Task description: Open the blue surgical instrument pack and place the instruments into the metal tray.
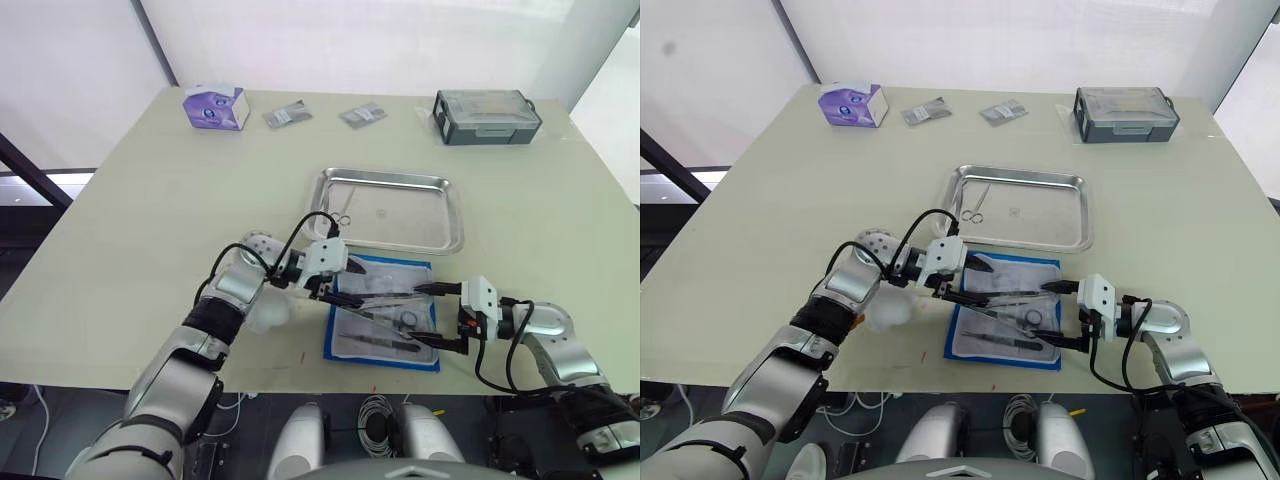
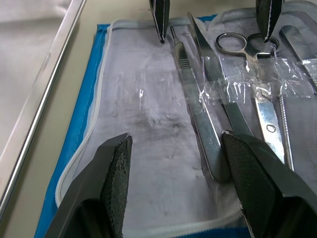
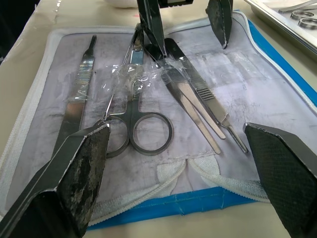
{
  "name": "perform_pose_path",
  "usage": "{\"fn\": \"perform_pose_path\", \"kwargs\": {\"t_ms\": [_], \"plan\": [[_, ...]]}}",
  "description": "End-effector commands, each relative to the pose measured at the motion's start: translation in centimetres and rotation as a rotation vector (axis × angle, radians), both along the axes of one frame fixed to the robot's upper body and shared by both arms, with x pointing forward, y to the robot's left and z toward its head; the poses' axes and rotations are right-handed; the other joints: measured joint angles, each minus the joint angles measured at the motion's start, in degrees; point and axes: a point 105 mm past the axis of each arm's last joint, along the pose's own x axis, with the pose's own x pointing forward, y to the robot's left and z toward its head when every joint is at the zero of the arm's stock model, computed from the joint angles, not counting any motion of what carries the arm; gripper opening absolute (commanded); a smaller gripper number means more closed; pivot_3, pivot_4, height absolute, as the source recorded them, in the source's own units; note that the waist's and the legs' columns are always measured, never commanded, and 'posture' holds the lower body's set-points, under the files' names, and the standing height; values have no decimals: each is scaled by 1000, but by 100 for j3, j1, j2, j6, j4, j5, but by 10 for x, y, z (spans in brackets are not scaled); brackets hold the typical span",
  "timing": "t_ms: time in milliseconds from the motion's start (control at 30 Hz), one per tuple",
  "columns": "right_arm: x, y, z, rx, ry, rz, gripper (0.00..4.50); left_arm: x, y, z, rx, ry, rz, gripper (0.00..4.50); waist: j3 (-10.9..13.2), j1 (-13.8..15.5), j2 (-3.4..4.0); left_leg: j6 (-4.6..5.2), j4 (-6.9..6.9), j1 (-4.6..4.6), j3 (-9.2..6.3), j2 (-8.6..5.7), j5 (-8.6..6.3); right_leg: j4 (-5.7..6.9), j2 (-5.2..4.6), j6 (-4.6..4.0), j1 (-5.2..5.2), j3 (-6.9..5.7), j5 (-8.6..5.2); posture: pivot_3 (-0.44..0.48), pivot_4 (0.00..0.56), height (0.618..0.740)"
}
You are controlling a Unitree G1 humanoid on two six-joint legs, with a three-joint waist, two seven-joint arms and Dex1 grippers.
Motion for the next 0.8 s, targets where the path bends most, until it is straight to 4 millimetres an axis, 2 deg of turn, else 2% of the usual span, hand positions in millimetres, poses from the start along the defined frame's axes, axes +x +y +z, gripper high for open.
{"fn": "perform_pose_path", "kwargs": {"t_ms": [33, 200, 233, 433, 800], "plan": [[-26, -15, -56, -141, 227, -34, 4500, -2, -3, -1, -4, -8, -27, 2520, -1, 1, 0, 0, 0, 0, 0, 0, 0, 0, 0, 0, 0, 0, 0, 0, 150, 740], [-26, -16, -56, -142, 228, -36, 4500, -5, -4, -5, 2, -3, -44, 305, -1, 1, -1, 0, 0, 0, -1, 0, 0, 0, 1, 0, 1, -2, 0, 0, 150, 740], [-27, -16, -56, -142, 228, -35, 4500, -5, -4, -6, 2, -2, -47, 28, -1, 1, -1, 0, 0, 0, 0, 0, 0, 0, 0, 0, 1, -1, 0, 0, 150, 740], [-29, -15, -56, -142, 234, -35, 4500, -5, -5, -2, -15, 20, -50, 28, -3, 3, -2, 0, 0, 0, -1, 0, 0, 0, 1, 0, 1, -2, 0, 0, 150, 740], [-30, -15, -57, -149, 244, -33, 4500, -1, -7, 22, -19, 36, -58, 28, -2, 1, -2, 0, 0, -2, -2, -1, 0, -1, 2, 0, 1, -5, 0, 0, 150, 740]]}}
